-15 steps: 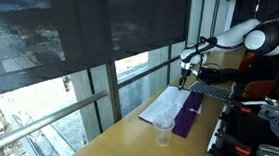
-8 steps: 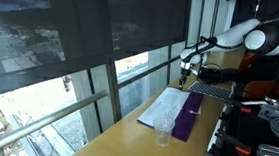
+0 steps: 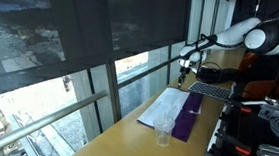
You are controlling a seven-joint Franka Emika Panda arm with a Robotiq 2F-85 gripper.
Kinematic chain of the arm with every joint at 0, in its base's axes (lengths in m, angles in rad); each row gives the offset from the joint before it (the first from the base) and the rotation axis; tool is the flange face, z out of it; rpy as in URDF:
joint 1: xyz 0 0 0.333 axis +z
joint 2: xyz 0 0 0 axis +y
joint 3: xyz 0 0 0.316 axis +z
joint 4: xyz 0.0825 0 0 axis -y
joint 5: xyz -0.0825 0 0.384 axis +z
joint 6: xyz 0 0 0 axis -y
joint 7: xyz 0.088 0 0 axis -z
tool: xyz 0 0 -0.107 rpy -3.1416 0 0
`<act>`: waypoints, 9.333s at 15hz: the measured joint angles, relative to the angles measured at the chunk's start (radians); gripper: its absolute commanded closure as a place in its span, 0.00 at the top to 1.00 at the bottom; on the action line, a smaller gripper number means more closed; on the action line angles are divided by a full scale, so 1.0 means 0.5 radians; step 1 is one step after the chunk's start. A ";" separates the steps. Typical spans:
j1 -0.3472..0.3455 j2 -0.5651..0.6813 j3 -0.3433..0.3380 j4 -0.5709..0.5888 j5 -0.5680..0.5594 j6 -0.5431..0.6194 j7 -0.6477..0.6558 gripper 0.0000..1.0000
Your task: Close the purple file
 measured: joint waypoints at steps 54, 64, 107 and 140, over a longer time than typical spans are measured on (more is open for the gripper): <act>-0.039 -0.023 -0.047 0.433 0.156 -0.897 -0.185 0.00; 0.051 -0.130 -0.132 0.433 -0.023 -0.997 -0.072 0.00; 1.104 -0.342 -0.154 0.369 -0.237 -1.364 -0.146 0.00; 1.098 -0.342 -0.351 0.370 -0.493 -0.786 -0.388 0.00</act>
